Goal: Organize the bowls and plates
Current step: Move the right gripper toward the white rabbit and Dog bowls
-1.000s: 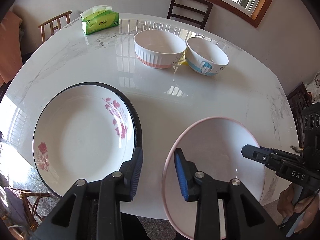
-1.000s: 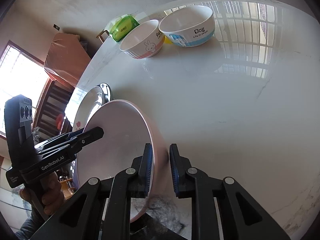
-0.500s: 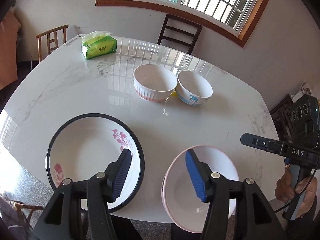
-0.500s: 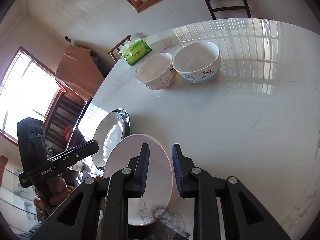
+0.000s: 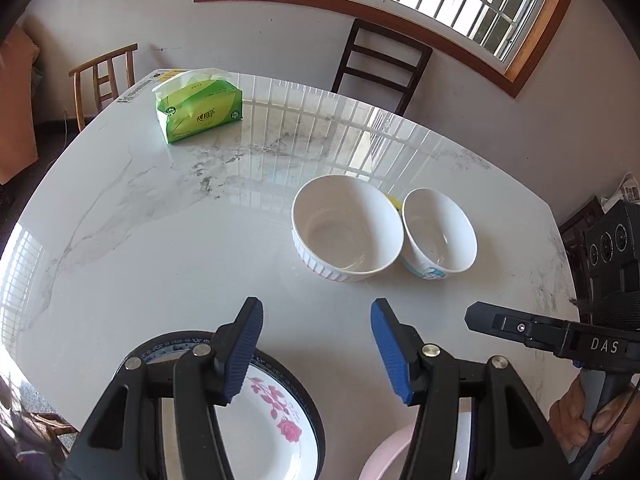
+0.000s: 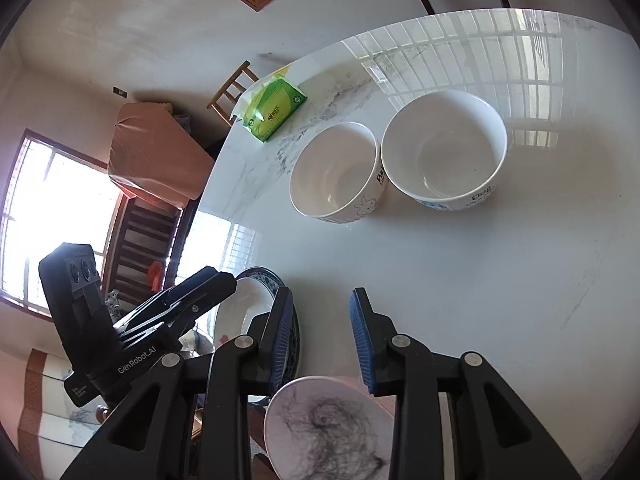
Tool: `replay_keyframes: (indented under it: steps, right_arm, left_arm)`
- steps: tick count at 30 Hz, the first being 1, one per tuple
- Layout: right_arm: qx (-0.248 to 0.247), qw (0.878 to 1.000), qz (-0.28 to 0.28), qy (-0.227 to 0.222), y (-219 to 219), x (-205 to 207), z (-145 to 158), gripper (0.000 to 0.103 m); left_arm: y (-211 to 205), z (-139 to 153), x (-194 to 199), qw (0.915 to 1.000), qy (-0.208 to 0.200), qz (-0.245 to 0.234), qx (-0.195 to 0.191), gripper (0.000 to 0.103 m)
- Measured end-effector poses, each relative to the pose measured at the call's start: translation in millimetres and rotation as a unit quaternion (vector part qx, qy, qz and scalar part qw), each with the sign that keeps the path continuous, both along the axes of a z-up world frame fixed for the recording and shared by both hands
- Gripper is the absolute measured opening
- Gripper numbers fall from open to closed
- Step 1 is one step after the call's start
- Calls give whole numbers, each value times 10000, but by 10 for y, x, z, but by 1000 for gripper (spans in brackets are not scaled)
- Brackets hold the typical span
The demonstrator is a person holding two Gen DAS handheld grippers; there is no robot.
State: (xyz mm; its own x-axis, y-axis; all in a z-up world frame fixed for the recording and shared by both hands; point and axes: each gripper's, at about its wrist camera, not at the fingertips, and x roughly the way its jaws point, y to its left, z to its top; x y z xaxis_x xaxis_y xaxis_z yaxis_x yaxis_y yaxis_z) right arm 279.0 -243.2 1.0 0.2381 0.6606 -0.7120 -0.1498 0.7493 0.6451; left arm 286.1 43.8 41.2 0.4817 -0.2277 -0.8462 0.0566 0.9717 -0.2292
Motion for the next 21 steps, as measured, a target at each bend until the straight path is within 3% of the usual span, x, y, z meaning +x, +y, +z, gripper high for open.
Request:
replay_keyframes:
  steps: [11,21]
  right_arm:
    - [-54,9983,-340,480,230,582,-374,30]
    - [-273,9973,-405,541,388,818,-531,35]
  left_arm:
    - [70,-288,669,9993,315,187,30,57]
    - [10,-497,965,9989,412,180,160,58]
